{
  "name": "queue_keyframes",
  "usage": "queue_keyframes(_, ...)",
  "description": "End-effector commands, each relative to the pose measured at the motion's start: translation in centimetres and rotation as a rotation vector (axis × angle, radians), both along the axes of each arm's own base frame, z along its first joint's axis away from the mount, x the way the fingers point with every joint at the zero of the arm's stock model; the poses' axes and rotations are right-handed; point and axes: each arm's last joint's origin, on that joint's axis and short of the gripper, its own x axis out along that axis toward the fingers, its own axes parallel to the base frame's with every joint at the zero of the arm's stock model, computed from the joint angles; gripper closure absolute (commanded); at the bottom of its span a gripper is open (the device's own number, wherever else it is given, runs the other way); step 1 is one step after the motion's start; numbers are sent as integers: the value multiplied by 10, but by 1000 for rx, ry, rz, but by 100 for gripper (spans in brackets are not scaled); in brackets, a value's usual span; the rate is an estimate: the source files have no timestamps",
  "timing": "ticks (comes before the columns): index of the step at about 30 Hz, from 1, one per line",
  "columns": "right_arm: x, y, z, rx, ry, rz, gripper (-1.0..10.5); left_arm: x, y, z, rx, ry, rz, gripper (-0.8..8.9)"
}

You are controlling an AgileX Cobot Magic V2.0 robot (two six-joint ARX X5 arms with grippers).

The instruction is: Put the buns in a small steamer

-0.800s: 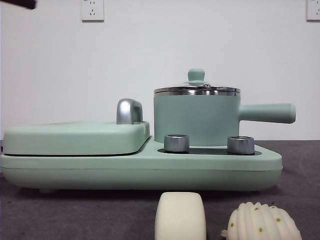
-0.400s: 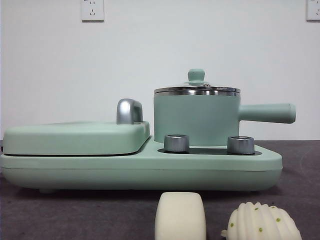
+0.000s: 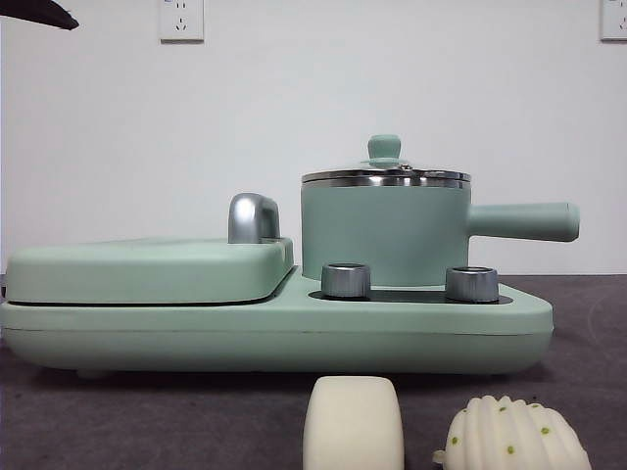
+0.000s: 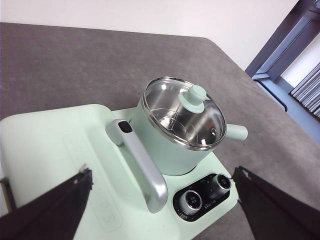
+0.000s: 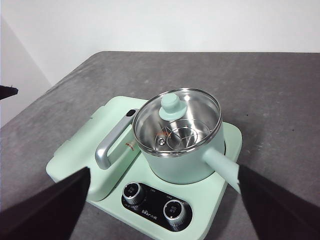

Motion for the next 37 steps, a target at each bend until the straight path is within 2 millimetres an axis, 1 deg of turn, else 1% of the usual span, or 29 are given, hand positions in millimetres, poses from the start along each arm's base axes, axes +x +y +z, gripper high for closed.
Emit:
queue_keyframes(1, -1, 0, 5, -3, -20, 4, 455, 0, -2, 6, -20, -8, -13, 344)
queue_keyframes(6, -1, 0, 5, -2, -20, 5, 455, 4, -6, 8, -4, 28, -34, 344)
queue_keyframes(10, -1, 0, 5, -3, -21, 5, 455, 16, -15, 14, 26, 58, -70, 344)
queue_keyframes(13, -1, 0, 5, -3, -22, 5, 455, 32, -26, 21, 50, 71, -109, 344)
queue_keyframes(16, -1, 0, 5, -3, -24, 4, 455, 52, -41, 28, 82, 80, -152, 344)
queue_keyframes(22, -1, 0, 5, -3, -24, 4, 455, 101, -80, 35, 133, 109, -207, 344)
queue_keyframes(26, -1, 0, 5, -3, -24, 4, 455, 134, -106, 33, 144, 149, -235, 345)
queue_keyframes(29, -1, 0, 5, -3, -24, 4, 455, 153, -128, 28, 154, 154, -265, 345)
queue_keyframes(33, -1, 0, 5, -3, -24, 4, 455, 171, -155, 19, 181, 160, -278, 345)
queue_keyframes(37, -1, 0, 5, -3, -24, 4, 455, 182, -181, 10, 221, 153, -270, 349)
